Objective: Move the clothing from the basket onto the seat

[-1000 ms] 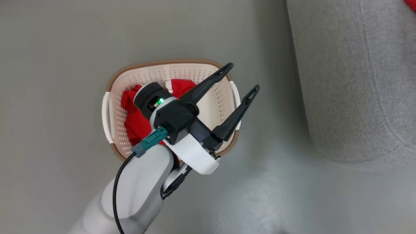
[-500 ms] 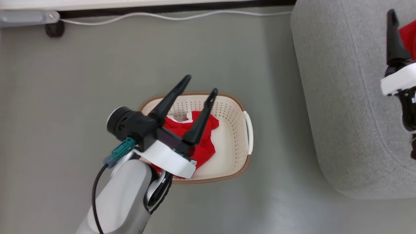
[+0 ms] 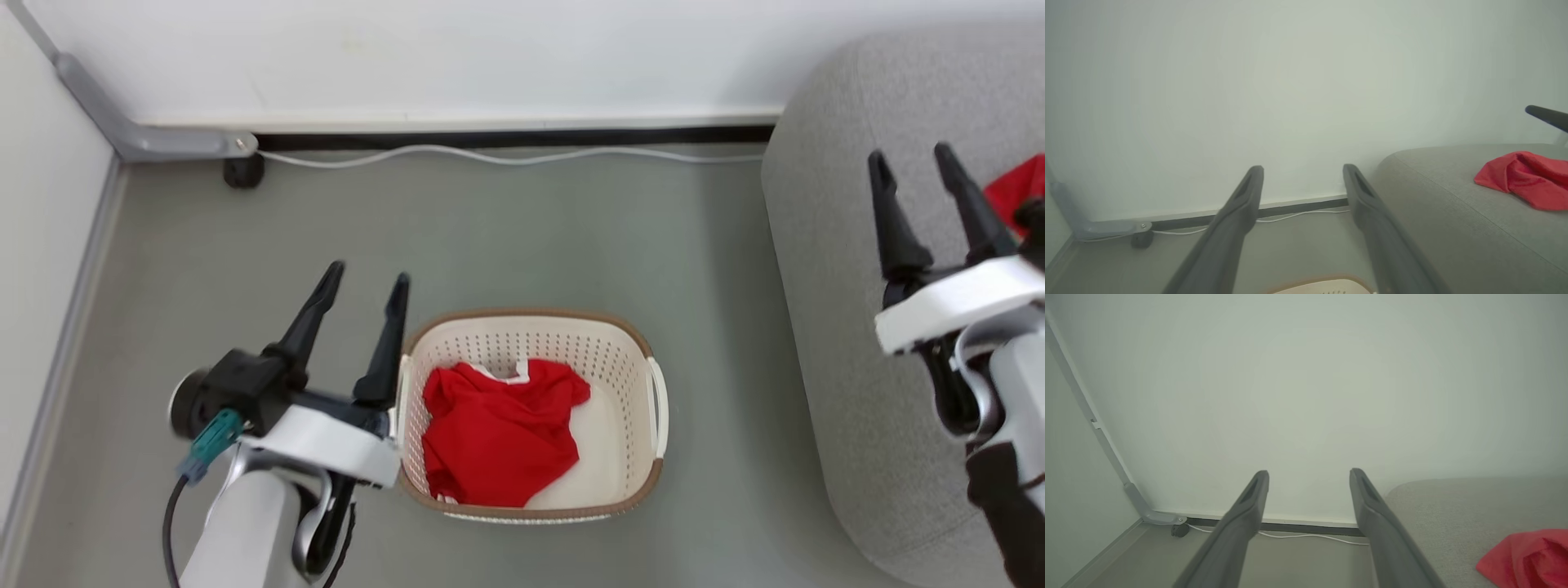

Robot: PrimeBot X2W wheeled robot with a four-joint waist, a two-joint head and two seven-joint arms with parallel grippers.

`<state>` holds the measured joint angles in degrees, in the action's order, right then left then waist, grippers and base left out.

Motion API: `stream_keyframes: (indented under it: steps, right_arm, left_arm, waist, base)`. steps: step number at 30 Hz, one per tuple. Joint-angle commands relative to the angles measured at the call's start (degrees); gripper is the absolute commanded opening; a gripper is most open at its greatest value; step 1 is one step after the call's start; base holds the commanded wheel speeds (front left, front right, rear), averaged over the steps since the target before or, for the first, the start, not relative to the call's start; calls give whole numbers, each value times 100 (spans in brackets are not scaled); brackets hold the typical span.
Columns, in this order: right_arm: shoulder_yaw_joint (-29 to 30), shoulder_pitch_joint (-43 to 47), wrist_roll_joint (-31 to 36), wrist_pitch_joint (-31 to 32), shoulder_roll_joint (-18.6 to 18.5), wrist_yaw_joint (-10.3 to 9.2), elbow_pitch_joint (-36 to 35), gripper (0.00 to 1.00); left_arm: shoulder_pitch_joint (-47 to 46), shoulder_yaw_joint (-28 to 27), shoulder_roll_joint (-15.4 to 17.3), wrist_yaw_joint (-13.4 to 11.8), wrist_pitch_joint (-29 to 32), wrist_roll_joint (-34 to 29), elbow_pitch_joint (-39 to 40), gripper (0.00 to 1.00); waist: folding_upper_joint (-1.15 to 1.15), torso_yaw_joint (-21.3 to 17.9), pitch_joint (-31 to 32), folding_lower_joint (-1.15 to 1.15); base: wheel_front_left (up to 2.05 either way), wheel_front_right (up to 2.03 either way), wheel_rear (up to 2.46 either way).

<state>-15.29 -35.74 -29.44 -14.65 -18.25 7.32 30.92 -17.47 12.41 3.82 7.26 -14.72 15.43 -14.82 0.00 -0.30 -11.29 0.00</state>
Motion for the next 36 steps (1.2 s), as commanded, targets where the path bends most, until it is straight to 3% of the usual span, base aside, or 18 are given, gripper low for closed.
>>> stream_keyframes:
  steps: [1,19,36]
  right_arm:
    - [-18,267,90,-35,27,17,-244,100]
    - [715,2057,882,-35,599,17,-1188,100]
    - [645,2609,1191,-35,813,17,-1505,100]
  left_arm:
    - [95,-372,36,10,-28,-113,63,100]
    - [1138,-1569,-71,-324,-28,-670,-83,100]
    - [1534,-1764,-93,-528,-28,-668,-110,100]
  waist:
    - [0,123,258,0]
    - [0,232,820,0]
    - [0,75,889,0]
  base:
    - [0,0,0]
    - [0,0,0]
    - [0,0,0]
